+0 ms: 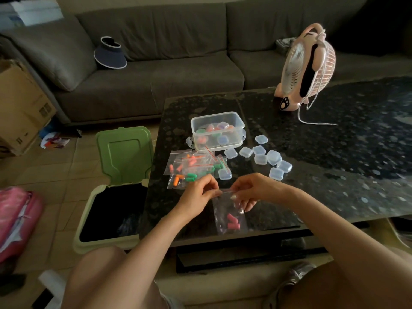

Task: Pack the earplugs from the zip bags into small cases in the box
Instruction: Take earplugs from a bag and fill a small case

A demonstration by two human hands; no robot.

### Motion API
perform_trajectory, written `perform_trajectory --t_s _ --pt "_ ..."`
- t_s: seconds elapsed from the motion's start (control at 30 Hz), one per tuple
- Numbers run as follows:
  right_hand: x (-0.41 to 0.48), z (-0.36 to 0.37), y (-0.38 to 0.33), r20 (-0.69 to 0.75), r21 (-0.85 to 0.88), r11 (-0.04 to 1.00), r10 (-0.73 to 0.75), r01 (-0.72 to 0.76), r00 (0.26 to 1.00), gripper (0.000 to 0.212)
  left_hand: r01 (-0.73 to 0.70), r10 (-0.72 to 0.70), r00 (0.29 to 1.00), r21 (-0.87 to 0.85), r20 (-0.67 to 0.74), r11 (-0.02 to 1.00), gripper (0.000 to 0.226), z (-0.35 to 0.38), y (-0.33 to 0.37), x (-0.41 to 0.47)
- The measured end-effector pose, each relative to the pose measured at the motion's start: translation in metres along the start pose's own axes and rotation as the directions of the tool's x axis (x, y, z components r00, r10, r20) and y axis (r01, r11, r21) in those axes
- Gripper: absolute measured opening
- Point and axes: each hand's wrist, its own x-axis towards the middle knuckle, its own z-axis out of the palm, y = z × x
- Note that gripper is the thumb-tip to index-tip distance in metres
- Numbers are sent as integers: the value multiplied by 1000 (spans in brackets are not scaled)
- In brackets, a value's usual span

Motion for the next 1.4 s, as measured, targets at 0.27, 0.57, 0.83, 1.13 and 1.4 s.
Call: perform_trajectory --t_s 0.27,0.57,0.83,1.13,1.4 --pt "-6 -9 -4 -155 108 994 14 3 988 32 207 -229 970 -221 -78 953 15 1 -4 8" --pt "-9 -18 -2 -293 105 983 -113 149 949 43 448 -507 862 -489 13 748 13 -2 2 9" --pt "-5 -13 -6 -400 -77 978 -209 194 892 14 519 -562 822 -520 88 678 13 -1 5 8" --pt "4 -14 -8 -465 -181 959 -279 219 840 17 529 -569 818 -497 85 687 15 1 9 7" --pt "7 -9 -13 -385 -8 924 -356 382 852 10 564 -587 799 -496 127 660 14 1 10 8"
